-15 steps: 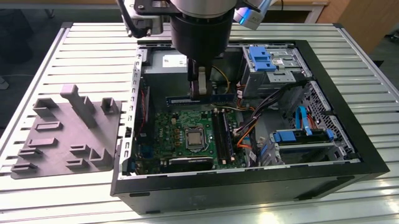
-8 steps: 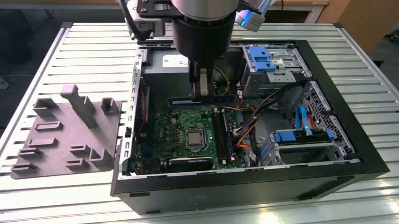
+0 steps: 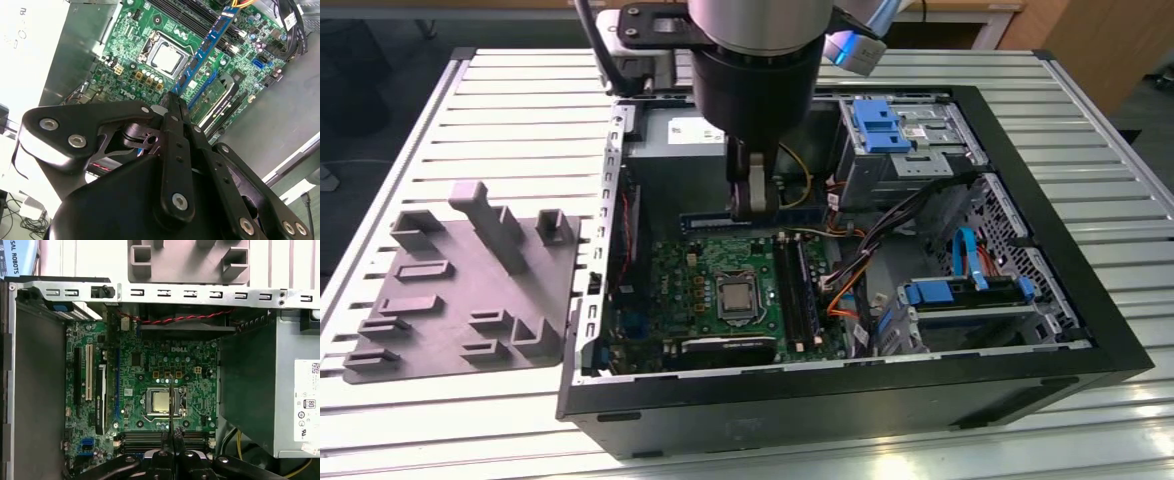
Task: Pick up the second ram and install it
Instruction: 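Pick up the second ram and move it above second insertion slot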
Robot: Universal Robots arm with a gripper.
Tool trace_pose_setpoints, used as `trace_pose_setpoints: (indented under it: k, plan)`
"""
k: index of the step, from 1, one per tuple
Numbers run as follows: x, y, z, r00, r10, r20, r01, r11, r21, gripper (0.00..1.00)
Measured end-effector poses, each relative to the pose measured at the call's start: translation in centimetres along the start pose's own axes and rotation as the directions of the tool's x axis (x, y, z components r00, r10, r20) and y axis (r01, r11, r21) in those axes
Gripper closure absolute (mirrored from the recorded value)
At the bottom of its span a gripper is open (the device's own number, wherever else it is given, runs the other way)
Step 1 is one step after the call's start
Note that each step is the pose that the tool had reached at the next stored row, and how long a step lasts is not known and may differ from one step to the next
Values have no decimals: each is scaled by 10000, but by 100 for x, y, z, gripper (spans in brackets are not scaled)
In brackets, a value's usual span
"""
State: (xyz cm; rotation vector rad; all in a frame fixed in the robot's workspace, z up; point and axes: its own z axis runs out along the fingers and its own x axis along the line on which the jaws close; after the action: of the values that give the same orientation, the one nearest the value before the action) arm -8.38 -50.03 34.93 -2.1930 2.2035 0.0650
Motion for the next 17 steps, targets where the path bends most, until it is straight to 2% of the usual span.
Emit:
trace_pose_setpoints:
  k: [9,17]
  plan:
    - [1,-8,71,10000,10,0,-10,10000,0,88]
    - [-7,-8,107,10000,9,0,-9,10000,0,88]
